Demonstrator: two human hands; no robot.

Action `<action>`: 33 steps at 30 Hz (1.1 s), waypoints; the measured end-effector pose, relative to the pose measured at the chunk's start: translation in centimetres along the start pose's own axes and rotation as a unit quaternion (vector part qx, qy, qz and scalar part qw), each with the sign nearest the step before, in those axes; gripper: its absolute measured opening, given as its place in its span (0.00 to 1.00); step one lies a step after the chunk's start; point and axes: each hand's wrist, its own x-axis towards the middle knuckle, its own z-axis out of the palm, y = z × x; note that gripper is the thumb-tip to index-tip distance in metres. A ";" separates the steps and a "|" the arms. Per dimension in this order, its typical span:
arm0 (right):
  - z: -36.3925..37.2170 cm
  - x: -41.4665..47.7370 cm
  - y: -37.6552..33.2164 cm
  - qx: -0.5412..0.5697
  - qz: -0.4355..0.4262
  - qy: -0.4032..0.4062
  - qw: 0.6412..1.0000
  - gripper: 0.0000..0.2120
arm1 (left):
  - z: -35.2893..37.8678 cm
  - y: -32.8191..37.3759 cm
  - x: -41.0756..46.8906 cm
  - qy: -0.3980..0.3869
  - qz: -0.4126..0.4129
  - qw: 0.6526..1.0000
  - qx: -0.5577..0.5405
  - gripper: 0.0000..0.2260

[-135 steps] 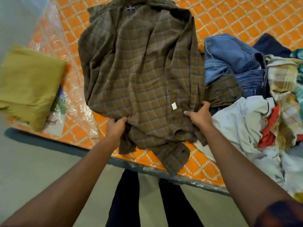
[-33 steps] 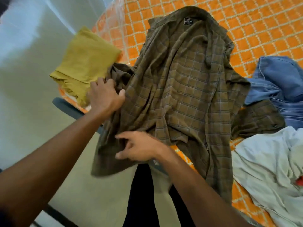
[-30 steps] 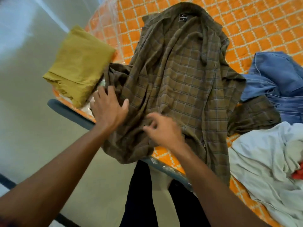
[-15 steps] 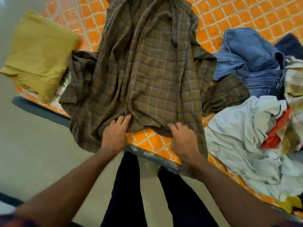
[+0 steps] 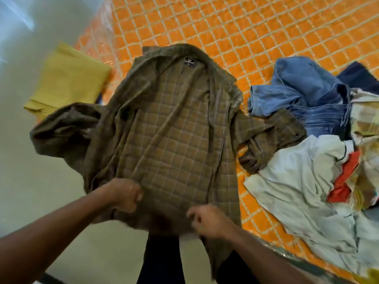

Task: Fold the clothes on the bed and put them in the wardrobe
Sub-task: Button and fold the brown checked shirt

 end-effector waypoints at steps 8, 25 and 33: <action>-18.2 6.4 0.3 0.216 0.085 0.511 0.828 0.14 | -11.6 -1.3 7.5 0.434 -0.018 0.840 -0.324 0.13; -29.4 16.5 -1.8 0.257 0.117 0.554 0.783 0.22 | -26.4 -19.6 13.6 0.478 -0.102 0.760 -0.429 0.07; -28.8 13.8 -7.5 0.129 0.047 0.798 0.587 0.06 | -29.1 -18.0 11.5 0.644 -0.010 0.702 -0.303 0.06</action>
